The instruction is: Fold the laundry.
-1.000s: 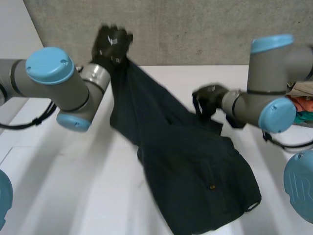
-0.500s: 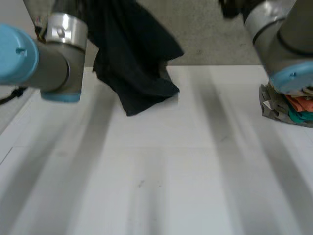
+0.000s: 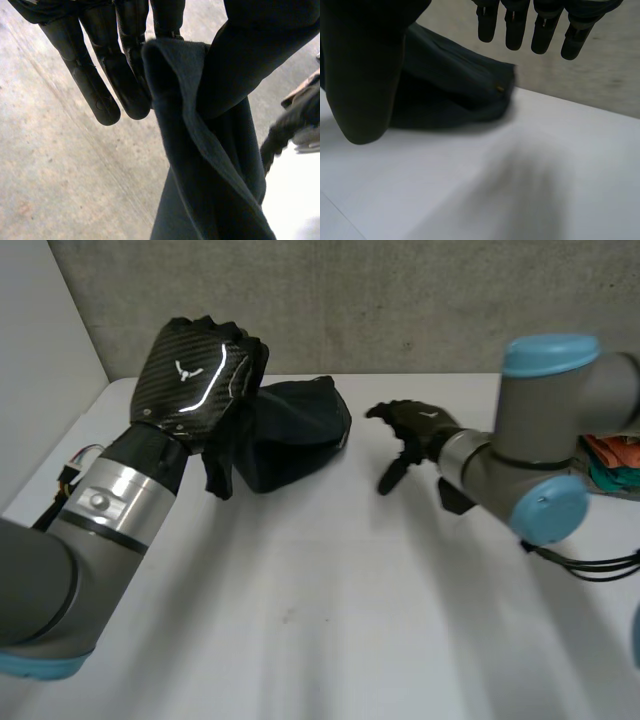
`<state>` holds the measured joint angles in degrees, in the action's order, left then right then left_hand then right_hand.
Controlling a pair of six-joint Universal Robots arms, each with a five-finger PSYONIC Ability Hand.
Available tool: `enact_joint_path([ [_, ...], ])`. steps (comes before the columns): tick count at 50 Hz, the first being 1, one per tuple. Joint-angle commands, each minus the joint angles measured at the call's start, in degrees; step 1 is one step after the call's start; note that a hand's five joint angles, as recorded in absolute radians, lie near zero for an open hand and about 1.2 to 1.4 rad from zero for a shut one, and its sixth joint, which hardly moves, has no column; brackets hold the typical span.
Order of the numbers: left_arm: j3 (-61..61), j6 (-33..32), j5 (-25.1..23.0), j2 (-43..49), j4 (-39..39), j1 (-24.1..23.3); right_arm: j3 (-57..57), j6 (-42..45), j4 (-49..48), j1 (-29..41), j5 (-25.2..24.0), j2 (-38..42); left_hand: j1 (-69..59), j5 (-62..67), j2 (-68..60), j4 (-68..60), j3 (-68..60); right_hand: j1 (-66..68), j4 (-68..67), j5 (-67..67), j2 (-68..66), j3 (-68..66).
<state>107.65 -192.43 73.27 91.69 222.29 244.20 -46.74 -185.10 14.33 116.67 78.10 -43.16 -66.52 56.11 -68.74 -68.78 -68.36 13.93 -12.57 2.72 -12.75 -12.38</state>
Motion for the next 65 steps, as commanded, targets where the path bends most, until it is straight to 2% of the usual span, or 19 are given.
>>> enact_joint_path([
  [1,2.2,0.8,0.4,-6.5,-0.3,-1.9,8.6,-7.6,-4.9,5.6,-1.7,8.3,-13.5,13.9,-11.3,-11.2,-11.6,0.5,-1.9,1.7,-1.7,-2.1],
  [5,3.2,2.3,0.5,-10.0,-0.3,-3.4,15.6,-9.4,-6.9,7.3,-0.7,14.0,-13.5,13.9,-11.3,-11.2,-11.6,4.2,-5.6,5.4,-5.4,-5.8],
  [8,3.6,2.9,0.5,-11.4,-0.1,-3.4,19.7,-9.3,-6.7,8.3,0.6,17.4,-13.5,13.9,-11.3,-11.2,-11.6,38.1,-39.4,39.3,-39.2,-39.6],
  [9,3.7,2.9,0.5,-11.6,-0.1,-3.3,20.8,-8.8,-6.1,8.6,1.2,18.0,-13.5,13.9,-11.3,-11.2,-11.6,65.8,-67.1,67.0,-67.0,-67.3],
  [12,4.1,2.9,0.6,-11.7,0.0,-2.7,20.4,-8.0,-4.6,9.0,2.8,17.5,-13.5,13.9,-11.3,-11.2,-11.6,66.1,-67.4,67.3,-67.2,-67.6],
  [16,4.5,2.7,0.6,-11.6,-0.5,0.0,16.9,-0.4,-1.6,7.3,5.6,11.8,-13.5,13.9,-11.3,-11.2,-11.6,66.1,-67.4,67.3,-67.2,-67.6],
  [20,4.9,2.6,0.3,-11.7,-2.6,3.7,9.0,15.3,-0.1,3.5,5.3,-1.4,-13.5,13.9,-11.3,-11.2,-11.6,66.1,-67.4,67.3,-67.2,-67.6],
  [21,4.9,2.6,0.3,-11.7,-3.2,4.4,6.1,21.8,0.3,2.2,5.1,-6.9,-13.5,13.9,-11.3,-11.2,-11.6,66.1,-67.4,67.3,-67.2,-67.6],
  [25,5.1,2.6,0.1,-11.7,-6.5,7.4,0.4,35.1,3.6,-0.3,4.6,-15.6,-13.5,13.9,-11.3,-11.2,-11.6,66.1,-67.4,67.3,-67.2,-67.6],
  [29,5.3,2.5,-0.2,-10.2,-10.2,8.0,-0.8,42.2,12.6,-0.9,4.4,-19.5,-13.5,13.9,-11.3,-11.2,-11.6,66.1,-67.4,67.3,-67.2,-67.6],
  [36,3.8,2.2,-1.2,1.5,-14.1,7.7,-1.6,44.5,24.6,-0.6,2.1,-19.9,-13.5,13.9,-11.3,-11.2,-11.6,66.1,-67.4,67.3,-67.2,-67.6],
  [39,0.2,1.8,-1.1,8.4,-13.0,7.3,-1.9,44.6,24.5,-0.2,1.8,-18.1,-13.5,13.9,-11.3,-11.2,-11.6,66.1,-67.4,67.3,-67.2,-67.6],
  [43,-8.9,0.2,-0.7,17.4,-10.9,6.4,1.2,44.6,22.8,-0.7,2.4,-10.9,-13.5,13.9,-11.3,-11.2,-11.6,66.1,-67.4,67.3,-67.2,-67.6],
  [48,-26.2,-2.8,2.5,24.8,-7.3,3.5,14.5,43.7,15.4,-0.4,4.6,-3.1,-13.5,13.9,-11.3,-11.2,-11.6,66.1,-67.4,67.3,-67.2,-67.6],
  [52,-36.0,-2.4,6.6,25.8,-3.9,2.6,22.7,43.5,6.0,-0.3,6.0,-1.4,-13.5,13.9,-11.3,-11.2,-11.6,66.1,-67.4,67.3,-67.2,-67.6],
  [56,-39.2,-1.5,8.8,24.9,-3.6,1.5,23.5,43.8,-0.3,-0.2,6.0,-2.8,-13.5,13.9,-11.3,-11.2,-11.6,66.1,-67.4,67.3,-67.2,-67.6],
  [59,-38.1,-0.4,9.0,23.0,-4.0,0.1,20.7,43.9,1.3,-0.2,4.3,-5.2,-13.5,13.9,-11.3,-11.2,-11.6,66.1,-67.4,67.3,-67.2,-67.6],
  [62,-31.7,0.8,8.7,18.9,-4.7,-1.3,15.7,44.2,5.0,-0.8,0.5,-7.1,-13.5,13.9,-11.3,-11.2,-11.6,66.1,-67.4,67.3,-67.2,-67.6],
  [65,-23.7,0.7,8.4,15.3,-4.6,-1.6,12.1,45.0,9.2,-0.9,-0.9,-8.2,-13.5,13.9,-11.3,-11.2,-11.6,66.1,-67.4,67.3,-67.2,-67.6],
])
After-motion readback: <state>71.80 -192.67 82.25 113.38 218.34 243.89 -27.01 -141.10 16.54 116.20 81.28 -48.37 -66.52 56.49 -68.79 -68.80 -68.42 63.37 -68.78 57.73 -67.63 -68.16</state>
